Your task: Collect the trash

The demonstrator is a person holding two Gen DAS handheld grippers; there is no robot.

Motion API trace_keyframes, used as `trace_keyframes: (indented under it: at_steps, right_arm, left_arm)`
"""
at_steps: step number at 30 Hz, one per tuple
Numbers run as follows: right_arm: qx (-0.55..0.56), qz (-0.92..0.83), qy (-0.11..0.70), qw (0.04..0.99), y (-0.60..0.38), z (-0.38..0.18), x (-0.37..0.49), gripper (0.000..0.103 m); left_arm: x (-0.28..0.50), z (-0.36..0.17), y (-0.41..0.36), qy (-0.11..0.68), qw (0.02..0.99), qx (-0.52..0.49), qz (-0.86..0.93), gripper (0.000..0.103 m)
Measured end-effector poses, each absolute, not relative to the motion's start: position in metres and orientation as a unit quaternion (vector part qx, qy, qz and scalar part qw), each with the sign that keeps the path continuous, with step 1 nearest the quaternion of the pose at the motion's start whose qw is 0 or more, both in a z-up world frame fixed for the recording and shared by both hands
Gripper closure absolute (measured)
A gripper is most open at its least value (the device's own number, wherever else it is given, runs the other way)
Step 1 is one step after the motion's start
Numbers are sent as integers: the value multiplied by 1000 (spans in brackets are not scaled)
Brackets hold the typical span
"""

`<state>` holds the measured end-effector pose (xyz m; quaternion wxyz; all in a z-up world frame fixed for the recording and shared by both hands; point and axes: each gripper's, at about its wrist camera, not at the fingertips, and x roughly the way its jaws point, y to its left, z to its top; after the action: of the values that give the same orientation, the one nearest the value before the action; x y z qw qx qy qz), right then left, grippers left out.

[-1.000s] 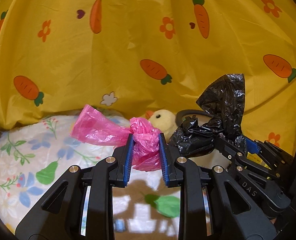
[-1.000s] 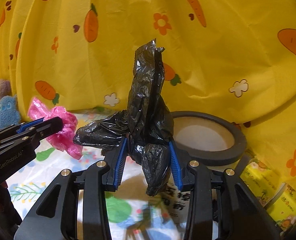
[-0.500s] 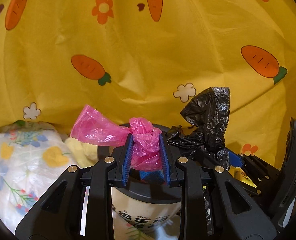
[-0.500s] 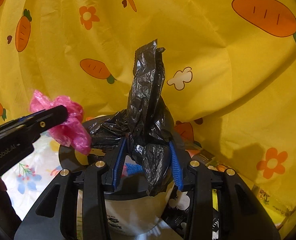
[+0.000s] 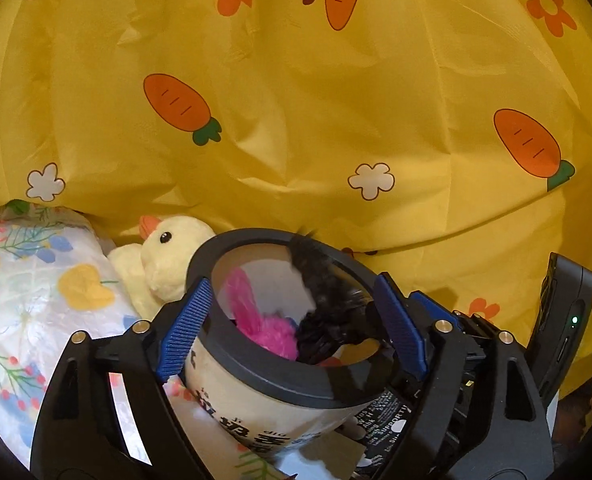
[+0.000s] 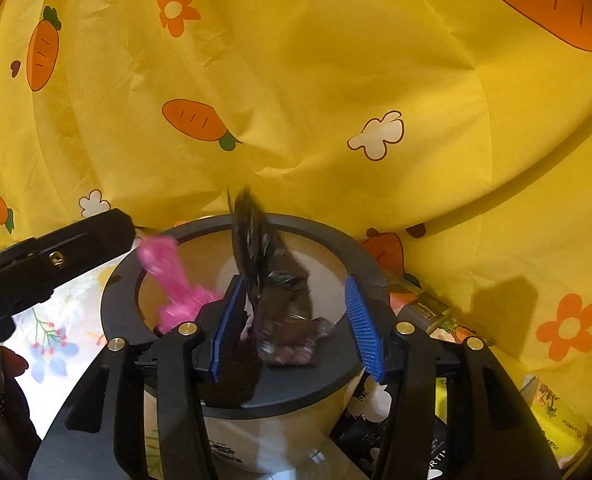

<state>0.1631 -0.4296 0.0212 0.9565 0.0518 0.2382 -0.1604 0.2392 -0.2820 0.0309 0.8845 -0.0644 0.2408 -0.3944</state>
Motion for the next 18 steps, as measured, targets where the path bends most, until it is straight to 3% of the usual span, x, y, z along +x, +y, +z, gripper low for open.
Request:
trace_keyframes:
  at_steps: [4,9,14,18]
  right_arm:
    - [63,-157,225,960,-428,23,158,39]
    - [72,-161,199,964,-417,30,143,16]
    - [65,-162,179,968,-394,36,128,5]
    - [63,-157,185,968,-371,36,117,5]
  left_arm:
    - [226,36,-262,216,910,-49,-352,9]
    - [205,40,-231,197,940,-20,-276,6]
    - [175,42,-197,167,964,8,-205,6]
    - [149,41,-170,152,975,24,-161,6]
